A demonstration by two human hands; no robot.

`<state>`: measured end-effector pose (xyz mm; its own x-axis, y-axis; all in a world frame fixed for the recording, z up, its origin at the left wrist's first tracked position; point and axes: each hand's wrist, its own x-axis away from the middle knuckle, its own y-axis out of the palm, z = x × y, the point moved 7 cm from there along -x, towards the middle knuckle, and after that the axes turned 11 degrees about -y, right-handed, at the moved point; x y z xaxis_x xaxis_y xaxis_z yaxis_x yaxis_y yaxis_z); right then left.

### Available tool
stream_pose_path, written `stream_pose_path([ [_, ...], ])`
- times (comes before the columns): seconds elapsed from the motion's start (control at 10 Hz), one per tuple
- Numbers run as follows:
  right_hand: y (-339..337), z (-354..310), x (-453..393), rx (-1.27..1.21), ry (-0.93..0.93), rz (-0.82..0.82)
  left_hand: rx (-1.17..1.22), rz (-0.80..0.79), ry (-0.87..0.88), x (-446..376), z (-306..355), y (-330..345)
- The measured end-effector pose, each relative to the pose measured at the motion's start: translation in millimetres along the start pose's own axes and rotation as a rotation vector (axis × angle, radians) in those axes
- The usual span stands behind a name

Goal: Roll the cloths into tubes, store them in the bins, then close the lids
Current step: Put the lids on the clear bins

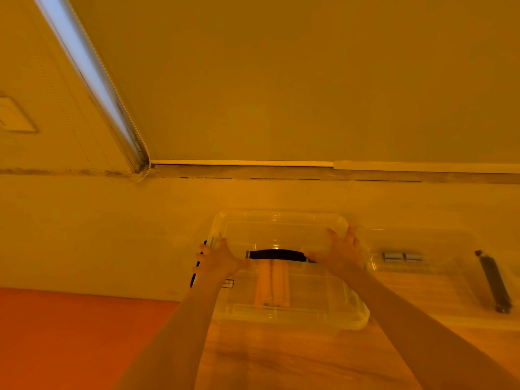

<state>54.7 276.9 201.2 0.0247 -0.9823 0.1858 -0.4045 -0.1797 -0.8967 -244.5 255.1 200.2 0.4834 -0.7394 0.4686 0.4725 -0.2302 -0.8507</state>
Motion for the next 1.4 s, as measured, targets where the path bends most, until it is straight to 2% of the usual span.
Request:
stream_pose_path([
  [0.1, -2.5, 9.0, 0.5, -0.029, -0.035, 0.023, -0.016, 0.043, 0.132, 11.6, 21.3, 4.2],
  [0.2, -4.1, 25.5, 2.7, -0.063, -0.046, 0.078, -0.008, 0.021, 0.274, 28.3, 52.3, 19.3],
  [0.3, -5.5, 42.1, 6.8, -0.175, -0.025, 0.117, -0.075, 0.009, 0.296, 33.3, 68.7, 34.8],
  [0.8, 5.6, 71.2, 9.3, -0.632, 0.130, 0.129, -0.176, 0.017, 0.232, 29.8, 85.8, 52.5],
  [0.9, 2.3, 69.9, 8.7, -0.633, 0.088, 0.141, -0.172, 0.008, 0.226, 29.8, 85.9, 51.9],
  [1.1, -16.6, 59.8, 10.7, -0.405, 0.044, 0.234, -0.176, 0.008, 0.225, 30.6, 86.7, 51.6],
  [1.4, -1.6, 67.3, -10.8, -0.534, 0.137, 0.167, -0.173, 0.006, 0.223, 27.2, 86.0, 53.4],
])
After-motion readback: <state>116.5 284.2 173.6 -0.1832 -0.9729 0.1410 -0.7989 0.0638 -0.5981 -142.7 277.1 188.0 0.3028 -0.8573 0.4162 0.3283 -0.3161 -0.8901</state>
